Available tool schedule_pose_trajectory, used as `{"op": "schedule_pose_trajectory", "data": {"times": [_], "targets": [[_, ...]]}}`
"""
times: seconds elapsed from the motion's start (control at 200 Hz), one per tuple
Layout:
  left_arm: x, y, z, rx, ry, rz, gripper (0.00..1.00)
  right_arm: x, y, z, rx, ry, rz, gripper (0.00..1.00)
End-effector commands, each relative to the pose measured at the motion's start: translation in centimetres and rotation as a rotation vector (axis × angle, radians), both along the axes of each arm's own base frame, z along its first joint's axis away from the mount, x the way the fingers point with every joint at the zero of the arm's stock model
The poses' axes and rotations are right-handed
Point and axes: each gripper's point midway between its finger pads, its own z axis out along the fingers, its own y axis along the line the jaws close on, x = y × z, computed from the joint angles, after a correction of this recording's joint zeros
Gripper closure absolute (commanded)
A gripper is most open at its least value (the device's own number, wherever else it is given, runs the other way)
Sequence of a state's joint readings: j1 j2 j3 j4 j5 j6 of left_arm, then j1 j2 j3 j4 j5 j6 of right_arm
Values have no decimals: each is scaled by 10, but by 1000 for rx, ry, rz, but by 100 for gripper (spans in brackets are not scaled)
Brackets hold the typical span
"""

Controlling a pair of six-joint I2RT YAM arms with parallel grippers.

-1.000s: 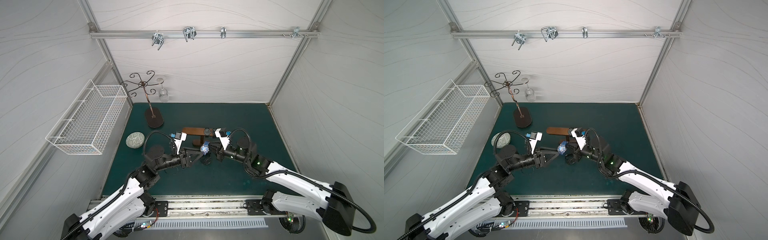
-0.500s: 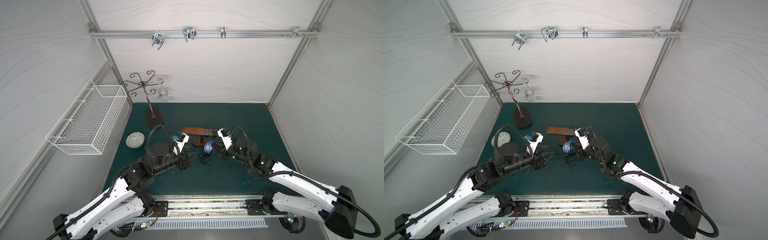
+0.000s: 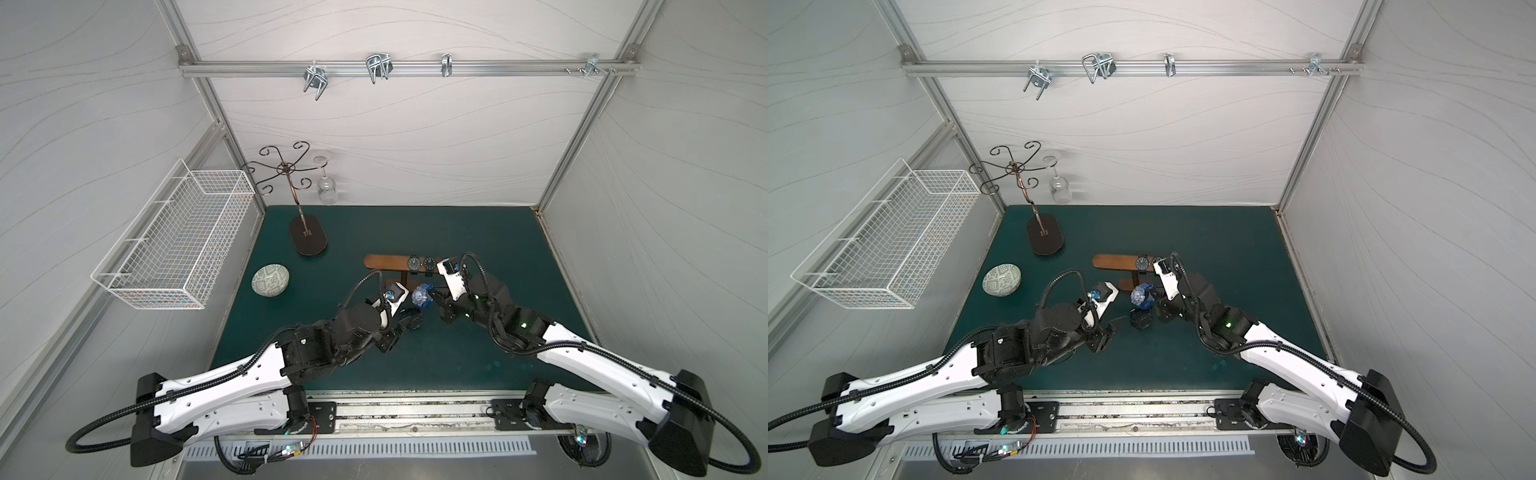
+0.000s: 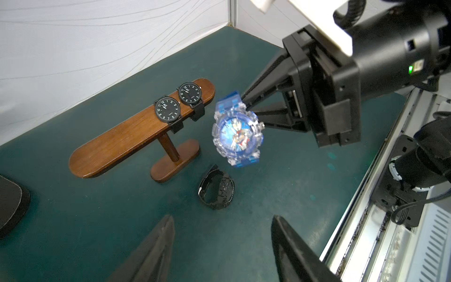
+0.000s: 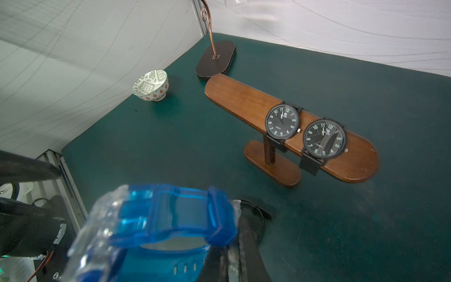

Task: Place watch on stand
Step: Pick up the watch at the center of the board.

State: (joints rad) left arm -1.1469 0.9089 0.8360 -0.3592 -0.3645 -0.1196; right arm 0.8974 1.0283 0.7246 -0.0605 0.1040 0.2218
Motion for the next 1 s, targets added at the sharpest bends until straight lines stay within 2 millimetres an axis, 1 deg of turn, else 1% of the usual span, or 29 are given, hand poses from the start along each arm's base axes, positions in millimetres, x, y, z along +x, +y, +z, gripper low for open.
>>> {"op": "schedule_pose_trajectory", "data": {"times": [0.0, 0.125, 0.17, 0.21, 0.39, 0.485, 0.61, 0.765, 0.995], "targets": [[6, -9, 43, -209, 14, 41, 30, -2, -1, -6, 11, 13, -5, 100], [7, -18, 46, -314, 119, 14, 25, -7, 3, -4, 28, 10, 21, 100], [6, -22, 46, -329, 138, 1, 19, -7, 3, -3, 32, 7, 24, 100], [6, -25, 42, -320, 149, -6, 17, -8, 4, -3, 35, 9, 32, 100], [11, -33, 23, -269, 215, 22, 18, -15, 9, 0, 41, -8, 64, 100], [12, -37, 25, -288, 209, 12, 18, -17, 12, 0, 35, -13, 74, 100], [16, -36, 21, -267, 205, 36, 19, -20, 16, 0, 31, -17, 87, 100], [19, -37, 23, -277, 197, 41, 20, -22, 19, -1, 31, -17, 96, 100], [25, -38, 12, -243, 211, 69, 24, -25, 21, 0, 22, -29, 101, 100]]}}
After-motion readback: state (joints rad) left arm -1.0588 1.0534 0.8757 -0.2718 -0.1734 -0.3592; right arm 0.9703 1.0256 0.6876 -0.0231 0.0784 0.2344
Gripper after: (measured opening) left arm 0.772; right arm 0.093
